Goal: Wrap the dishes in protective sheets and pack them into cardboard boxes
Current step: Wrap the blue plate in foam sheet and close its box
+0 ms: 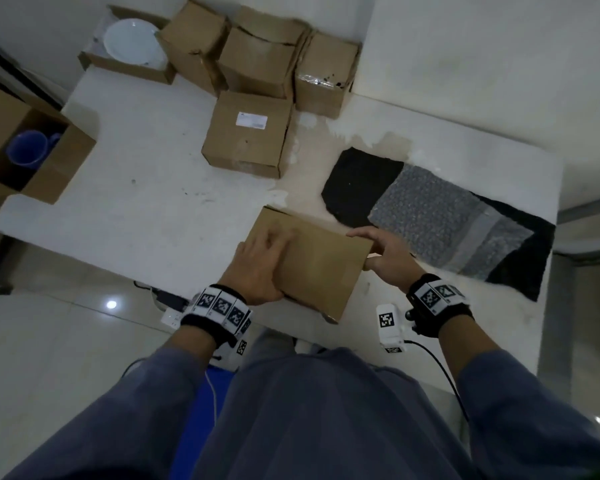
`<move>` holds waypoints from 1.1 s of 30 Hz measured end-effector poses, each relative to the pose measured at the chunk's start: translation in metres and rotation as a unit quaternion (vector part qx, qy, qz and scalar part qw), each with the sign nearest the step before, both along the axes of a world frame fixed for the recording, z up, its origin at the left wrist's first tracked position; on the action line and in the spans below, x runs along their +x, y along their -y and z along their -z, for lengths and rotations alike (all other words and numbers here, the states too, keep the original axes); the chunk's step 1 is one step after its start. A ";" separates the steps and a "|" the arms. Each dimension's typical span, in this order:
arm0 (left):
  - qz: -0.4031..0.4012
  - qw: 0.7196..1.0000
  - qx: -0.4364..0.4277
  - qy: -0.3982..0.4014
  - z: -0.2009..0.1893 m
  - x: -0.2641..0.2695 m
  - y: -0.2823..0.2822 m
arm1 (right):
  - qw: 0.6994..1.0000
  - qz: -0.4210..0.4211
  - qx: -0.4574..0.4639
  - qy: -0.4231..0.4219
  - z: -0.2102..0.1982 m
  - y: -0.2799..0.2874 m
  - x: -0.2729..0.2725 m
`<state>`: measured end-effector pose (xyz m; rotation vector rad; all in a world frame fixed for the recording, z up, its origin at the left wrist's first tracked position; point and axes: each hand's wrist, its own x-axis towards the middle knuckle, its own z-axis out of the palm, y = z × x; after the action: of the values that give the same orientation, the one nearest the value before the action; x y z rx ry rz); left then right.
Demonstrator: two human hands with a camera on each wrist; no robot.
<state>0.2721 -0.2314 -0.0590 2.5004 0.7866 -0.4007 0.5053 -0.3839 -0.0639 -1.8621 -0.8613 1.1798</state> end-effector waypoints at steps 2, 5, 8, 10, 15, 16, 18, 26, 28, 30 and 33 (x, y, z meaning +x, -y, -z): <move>0.090 0.996 -0.008 -0.009 0.004 0.021 -0.004 | 1.000 0.013 -0.006 -0.014 0.001 0.004 -0.003; 0.204 0.978 0.017 -0.036 0.005 0.049 -0.004 | 0.998 0.046 -0.024 -0.037 0.002 0.009 -0.007; 0.282 0.957 0.047 -0.047 0.005 0.064 -0.001 | 0.988 0.108 -0.046 -0.097 0.000 0.015 -0.014; 0.302 0.951 0.052 -0.041 0.010 0.067 0.001 | 0.970 0.176 -0.060 -0.158 -0.002 0.019 -0.021; 0.319 0.945 0.058 -0.042 0.028 0.067 0.000 | 0.966 0.233 -0.074 -0.087 0.015 0.030 -0.039; 0.326 0.942 0.064 -0.054 0.031 0.068 -0.001 | 0.966 0.241 -0.076 -0.060 0.021 0.031 -0.042; 0.344 0.934 0.069 -0.066 0.035 0.069 -0.004 | 0.960 0.269 -0.078 -0.021 0.031 0.031 -0.049; 0.389 0.917 0.064 -0.050 0.046 0.066 -0.016 | 0.928 0.358 -0.101 0.038 0.044 0.026 -0.072; 0.392 0.917 0.058 -0.050 0.050 0.066 -0.019 | 0.923 0.369 -0.099 0.042 0.042 0.024 -0.076; 0.393 0.917 0.053 -0.047 0.054 0.067 -0.021 | 0.925 0.364 -0.099 0.045 0.039 0.023 -0.078; 0.398 0.914 0.054 -0.054 0.058 0.069 -0.023 | 0.931 0.350 -0.085 0.056 0.037 0.018 -0.076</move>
<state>0.3412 -0.2087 -0.1165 2.8289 -0.2379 -0.7825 0.4296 -0.4016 -0.1011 -2.1297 -0.1020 0.7107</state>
